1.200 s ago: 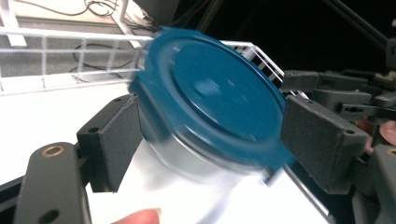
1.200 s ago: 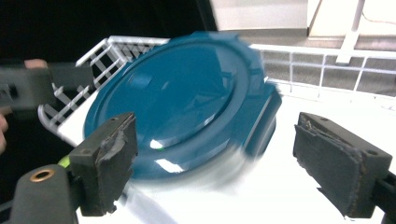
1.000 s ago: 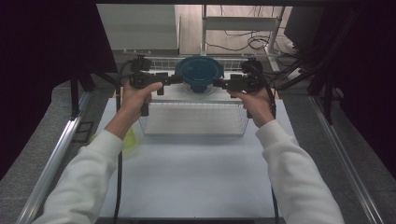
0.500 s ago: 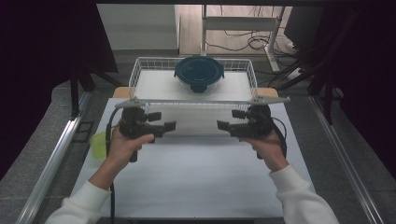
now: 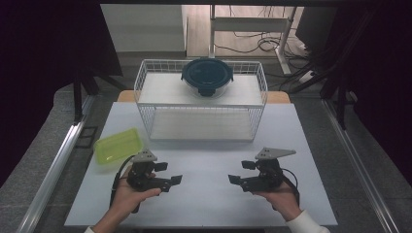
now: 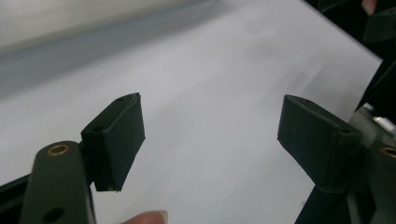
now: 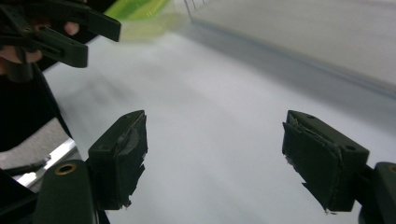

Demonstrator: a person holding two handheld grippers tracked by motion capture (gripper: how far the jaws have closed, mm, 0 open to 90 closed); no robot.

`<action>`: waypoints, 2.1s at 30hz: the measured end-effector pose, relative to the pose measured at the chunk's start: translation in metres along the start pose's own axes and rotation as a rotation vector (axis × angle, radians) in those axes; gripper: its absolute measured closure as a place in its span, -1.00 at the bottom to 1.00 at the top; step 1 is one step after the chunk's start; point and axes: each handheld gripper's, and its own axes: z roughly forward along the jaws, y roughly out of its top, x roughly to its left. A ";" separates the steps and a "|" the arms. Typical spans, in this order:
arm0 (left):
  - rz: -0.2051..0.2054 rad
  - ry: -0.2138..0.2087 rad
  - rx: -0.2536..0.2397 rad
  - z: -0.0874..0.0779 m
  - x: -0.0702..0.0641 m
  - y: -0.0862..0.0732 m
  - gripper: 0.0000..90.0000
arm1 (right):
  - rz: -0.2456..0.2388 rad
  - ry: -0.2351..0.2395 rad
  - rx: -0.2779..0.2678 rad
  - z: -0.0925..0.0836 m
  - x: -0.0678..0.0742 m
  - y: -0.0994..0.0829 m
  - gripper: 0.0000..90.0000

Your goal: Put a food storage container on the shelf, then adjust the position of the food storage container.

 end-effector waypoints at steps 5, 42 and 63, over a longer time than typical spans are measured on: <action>0.017 0.024 0.040 0.006 -0.001 -0.013 -0.46 | 0.009 -0.015 0.014 0.003 -0.004 -0.011 -0.51; -0.031 0.098 0.013 -0.045 0.054 0.035 0.20 | 0.054 -0.050 0.023 0.005 -0.015 -0.020 -0.48; -0.147 0.270 0.074 -0.062 0.156 0.059 0.97 | 0.077 -0.067 0.039 0.006 -0.019 -0.021 -0.48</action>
